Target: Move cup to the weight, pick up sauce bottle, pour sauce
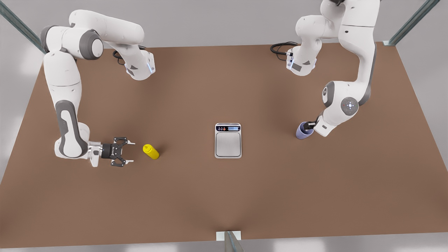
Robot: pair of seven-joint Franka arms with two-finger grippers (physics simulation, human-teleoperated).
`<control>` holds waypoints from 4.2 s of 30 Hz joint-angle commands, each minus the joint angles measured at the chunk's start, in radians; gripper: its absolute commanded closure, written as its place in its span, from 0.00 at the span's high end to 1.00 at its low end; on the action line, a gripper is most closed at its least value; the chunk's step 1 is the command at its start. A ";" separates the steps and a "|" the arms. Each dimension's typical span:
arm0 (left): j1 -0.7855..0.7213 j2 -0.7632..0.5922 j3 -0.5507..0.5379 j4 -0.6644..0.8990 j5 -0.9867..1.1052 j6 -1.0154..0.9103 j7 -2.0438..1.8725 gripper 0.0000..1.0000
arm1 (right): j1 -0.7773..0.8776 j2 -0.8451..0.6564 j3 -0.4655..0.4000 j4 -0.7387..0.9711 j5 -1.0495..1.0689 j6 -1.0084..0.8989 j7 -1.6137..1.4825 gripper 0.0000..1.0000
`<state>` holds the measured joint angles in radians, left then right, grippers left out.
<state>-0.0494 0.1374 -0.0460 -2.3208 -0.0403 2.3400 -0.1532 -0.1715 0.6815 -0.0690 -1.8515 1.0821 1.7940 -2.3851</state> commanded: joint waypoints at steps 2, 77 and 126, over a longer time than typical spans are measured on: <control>-0.001 0.007 0.000 0.001 0.000 0.007 0.000 0.67 | 0.026 0.013 0.000 0.000 0.022 0.010 -0.006 1.00; -0.240 0.154 -0.028 0.205 -0.119 0.039 -0.339 0.21 | 0.089 0.069 0.051 0.038 0.078 0.008 -0.137 0.58; -0.530 0.177 0.164 0.653 -0.167 -0.341 -0.608 1.00 | 0.576 -0.312 0.115 0.104 -1.377 0.455 1.288 0.58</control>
<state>-0.5717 0.3032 0.1839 -1.6534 -0.1658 1.9547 -0.6911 0.4230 0.3811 0.0461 -1.7267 -0.2950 2.2251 -1.0659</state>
